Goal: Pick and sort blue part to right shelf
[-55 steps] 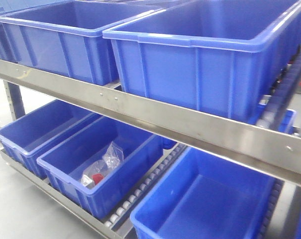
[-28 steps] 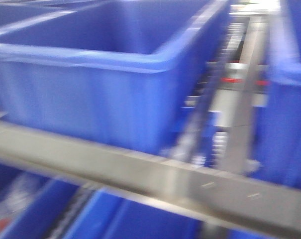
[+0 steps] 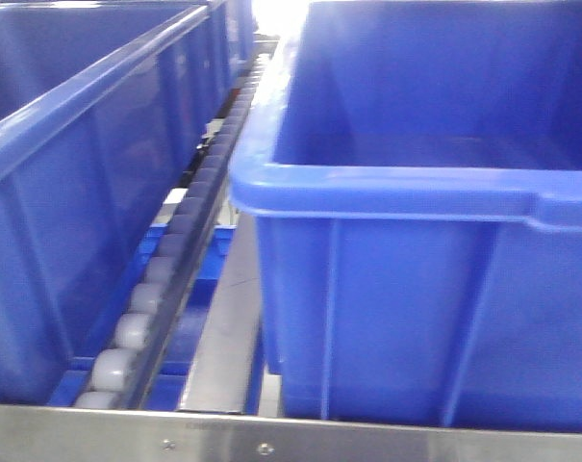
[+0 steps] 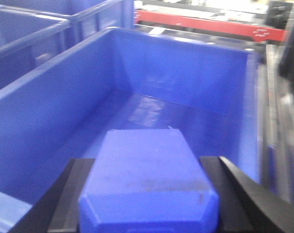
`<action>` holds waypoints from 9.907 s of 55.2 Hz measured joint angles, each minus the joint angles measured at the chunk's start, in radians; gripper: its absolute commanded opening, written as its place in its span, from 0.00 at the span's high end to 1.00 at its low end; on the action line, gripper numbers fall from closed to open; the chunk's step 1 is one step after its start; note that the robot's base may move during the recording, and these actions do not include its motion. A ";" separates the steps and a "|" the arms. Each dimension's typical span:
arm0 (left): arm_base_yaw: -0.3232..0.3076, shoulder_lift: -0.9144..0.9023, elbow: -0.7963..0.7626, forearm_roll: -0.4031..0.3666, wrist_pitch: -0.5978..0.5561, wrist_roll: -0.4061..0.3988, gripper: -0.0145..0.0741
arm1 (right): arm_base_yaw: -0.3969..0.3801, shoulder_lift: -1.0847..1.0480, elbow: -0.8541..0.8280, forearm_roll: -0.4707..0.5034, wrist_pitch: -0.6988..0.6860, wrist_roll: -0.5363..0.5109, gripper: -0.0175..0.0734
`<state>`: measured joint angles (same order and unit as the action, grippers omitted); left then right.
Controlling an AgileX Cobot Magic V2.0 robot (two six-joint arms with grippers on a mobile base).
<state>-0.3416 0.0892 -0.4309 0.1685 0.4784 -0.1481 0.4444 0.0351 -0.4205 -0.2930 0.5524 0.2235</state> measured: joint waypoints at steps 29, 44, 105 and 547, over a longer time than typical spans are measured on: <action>0.000 0.000 0.000 0.000 -0.002 0.000 0.50 | 0.000 0.000 0.000 0.000 0.000 0.000 0.64; 0.000 0.000 0.000 0.000 -0.002 0.000 0.50 | 0.000 0.000 0.000 0.000 0.000 0.000 0.64; 0.000 0.005 -0.011 0.000 -0.029 0.000 0.50 | 0.000 0.000 0.000 0.000 0.000 0.000 0.64; 0.300 -0.093 0.436 -0.277 -0.506 0.255 0.70 | -0.002 0.044 0.040 0.001 -0.010 0.025 0.77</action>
<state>-0.0414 -0.0036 0.0053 -0.1085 -0.0279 0.1065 0.4426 0.0791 -0.3809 -0.2922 0.5420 0.2488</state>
